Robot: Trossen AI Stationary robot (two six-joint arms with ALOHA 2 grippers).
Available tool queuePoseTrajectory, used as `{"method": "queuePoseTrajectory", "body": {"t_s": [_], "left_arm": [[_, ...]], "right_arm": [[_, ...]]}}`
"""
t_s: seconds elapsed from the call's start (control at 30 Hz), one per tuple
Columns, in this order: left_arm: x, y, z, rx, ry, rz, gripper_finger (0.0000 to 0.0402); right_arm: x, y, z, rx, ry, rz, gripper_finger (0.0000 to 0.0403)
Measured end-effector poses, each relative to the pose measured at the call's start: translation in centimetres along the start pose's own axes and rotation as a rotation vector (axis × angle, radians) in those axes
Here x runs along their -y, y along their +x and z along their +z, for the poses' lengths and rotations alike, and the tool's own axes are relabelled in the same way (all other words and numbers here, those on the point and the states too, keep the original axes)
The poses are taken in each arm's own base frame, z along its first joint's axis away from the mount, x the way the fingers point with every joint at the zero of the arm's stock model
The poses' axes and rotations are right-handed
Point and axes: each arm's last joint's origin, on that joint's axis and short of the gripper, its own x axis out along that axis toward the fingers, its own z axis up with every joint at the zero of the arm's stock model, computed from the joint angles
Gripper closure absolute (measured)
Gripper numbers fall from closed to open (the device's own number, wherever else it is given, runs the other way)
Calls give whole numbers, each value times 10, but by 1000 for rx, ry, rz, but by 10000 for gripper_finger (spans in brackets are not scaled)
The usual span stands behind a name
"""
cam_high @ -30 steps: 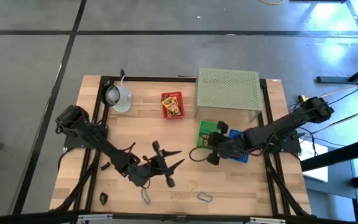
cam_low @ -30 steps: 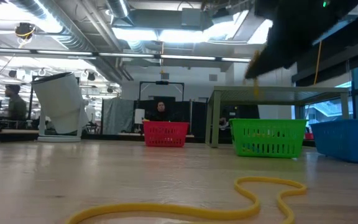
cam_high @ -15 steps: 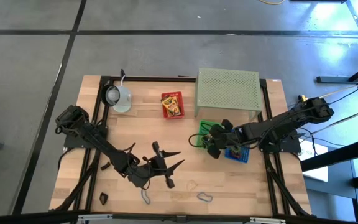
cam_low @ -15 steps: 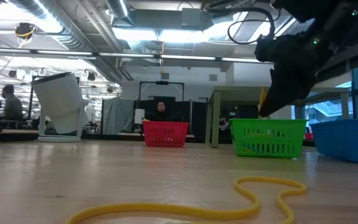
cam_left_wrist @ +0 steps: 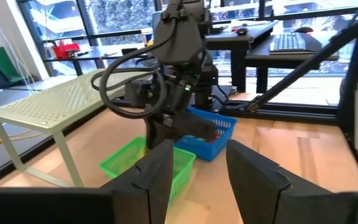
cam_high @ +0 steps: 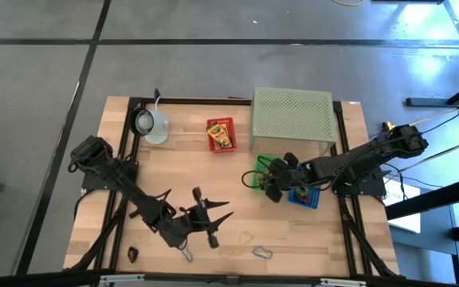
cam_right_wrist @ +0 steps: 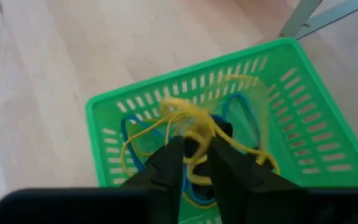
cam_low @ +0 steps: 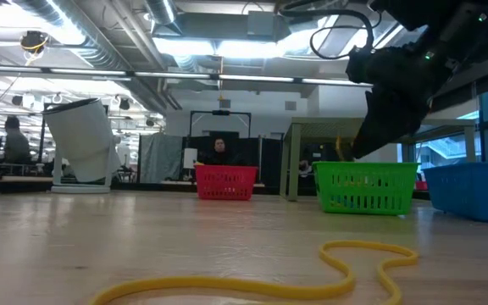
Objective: Pick & Place Office Desk Supplies
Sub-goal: Put the yellow rubber band into the green bin, then put the black rubber band into the green bin
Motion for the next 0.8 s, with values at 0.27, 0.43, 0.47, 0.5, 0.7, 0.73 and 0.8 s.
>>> {"method": "queuePoseTrajectory", "body": {"t_s": [0.27,0.43,0.47,0.5,0.7,0.73,0.8], "left_arm": [[11,-20,-5,-18,-37,-57,258],[15,-34,-18,-85,-45,-79,258],[15,-37,-22,-104,-41,-78,258],[15,-40,-26,-126,-35,-77,258],[-4,-55,-48,-358,-156,-40,258],[-10,-57,-51,-425,-186,-23,258],[-22,-61,-58,-580,-255,30,258]], "right_arm": [[1,0,1,26,11,-33,251],[1,0,1,26,15,-33,210],[1,0,1,26,15,-33,204],[1,0,1,26,15,-33,198],[1,0,1,26,23,-33,175],[1,0,1,26,23,-33,174],[1,0,1,27,24,-33,172]]}}
